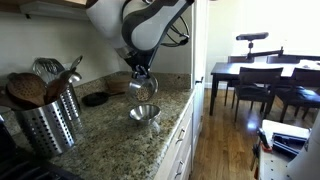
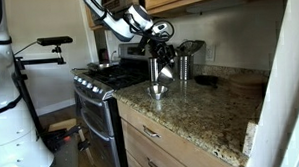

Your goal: Pour the contents in the right silver bowl into the other

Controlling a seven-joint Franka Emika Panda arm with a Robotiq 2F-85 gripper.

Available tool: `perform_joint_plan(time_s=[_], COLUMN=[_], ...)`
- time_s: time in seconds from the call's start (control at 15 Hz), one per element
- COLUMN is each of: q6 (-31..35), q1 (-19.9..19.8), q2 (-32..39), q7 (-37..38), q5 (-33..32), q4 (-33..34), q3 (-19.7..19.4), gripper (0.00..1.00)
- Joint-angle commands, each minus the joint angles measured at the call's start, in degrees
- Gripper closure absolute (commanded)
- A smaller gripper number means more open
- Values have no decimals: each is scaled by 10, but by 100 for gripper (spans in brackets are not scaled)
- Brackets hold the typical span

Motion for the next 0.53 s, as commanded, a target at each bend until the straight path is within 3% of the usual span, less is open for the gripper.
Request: perform_joint_plan(time_s=[0.0,0.47], q6=[-10,-12], q1=[0,0], q2=[-45,-67], q7=[9,11], q5=[3,0], q4=[-43,-69], q3=[4,13], gripper=[94,94])
